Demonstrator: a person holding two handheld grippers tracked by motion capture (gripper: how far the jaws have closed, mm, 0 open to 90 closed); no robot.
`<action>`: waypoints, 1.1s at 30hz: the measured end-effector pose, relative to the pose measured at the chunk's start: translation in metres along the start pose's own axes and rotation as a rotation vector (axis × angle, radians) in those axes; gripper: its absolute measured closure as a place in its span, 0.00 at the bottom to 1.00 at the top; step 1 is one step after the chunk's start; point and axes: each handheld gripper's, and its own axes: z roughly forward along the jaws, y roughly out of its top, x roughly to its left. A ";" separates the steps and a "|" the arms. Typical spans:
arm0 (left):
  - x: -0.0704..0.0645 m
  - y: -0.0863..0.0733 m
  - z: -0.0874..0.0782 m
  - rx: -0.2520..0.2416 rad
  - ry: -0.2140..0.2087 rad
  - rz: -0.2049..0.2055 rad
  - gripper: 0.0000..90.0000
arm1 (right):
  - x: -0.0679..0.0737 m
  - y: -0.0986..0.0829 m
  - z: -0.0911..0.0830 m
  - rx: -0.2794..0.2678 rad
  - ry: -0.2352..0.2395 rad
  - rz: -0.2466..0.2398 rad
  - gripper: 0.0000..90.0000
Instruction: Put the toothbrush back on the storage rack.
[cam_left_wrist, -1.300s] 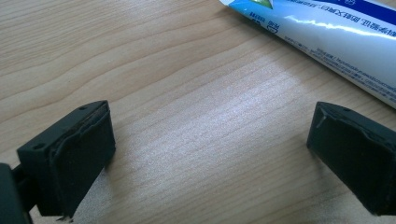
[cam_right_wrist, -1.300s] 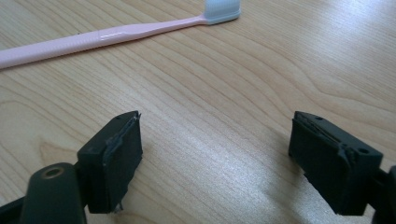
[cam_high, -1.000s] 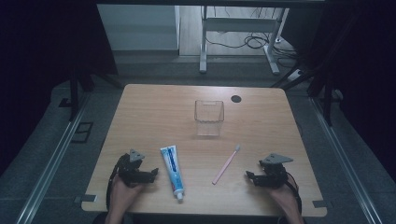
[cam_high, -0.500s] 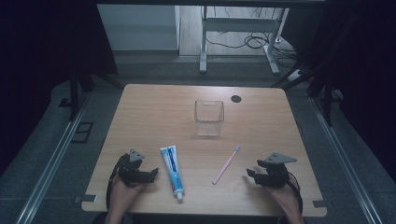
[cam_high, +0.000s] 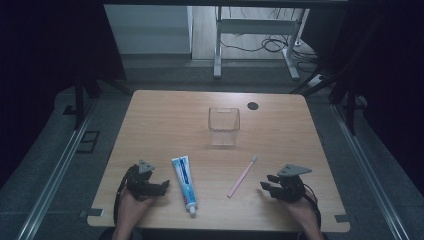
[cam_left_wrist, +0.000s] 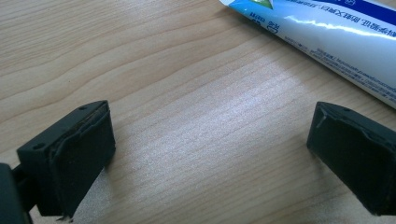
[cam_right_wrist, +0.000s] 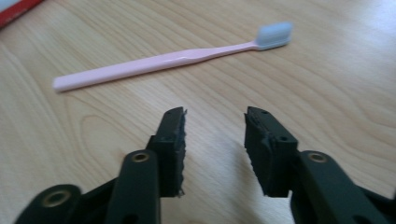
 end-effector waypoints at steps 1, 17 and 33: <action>0.000 0.000 0.000 0.000 0.000 0.000 0.01 | 0.001 0.001 0.001 0.003 0.008 0.002 0.68; 0.000 0.000 0.000 0.000 0.000 0.000 0.01 | 0.018 0.015 0.011 0.018 0.076 -0.047 0.98; 0.000 0.000 0.000 0.000 0.000 -0.001 0.01 | 0.037 0.034 0.025 0.032 0.135 -0.102 0.99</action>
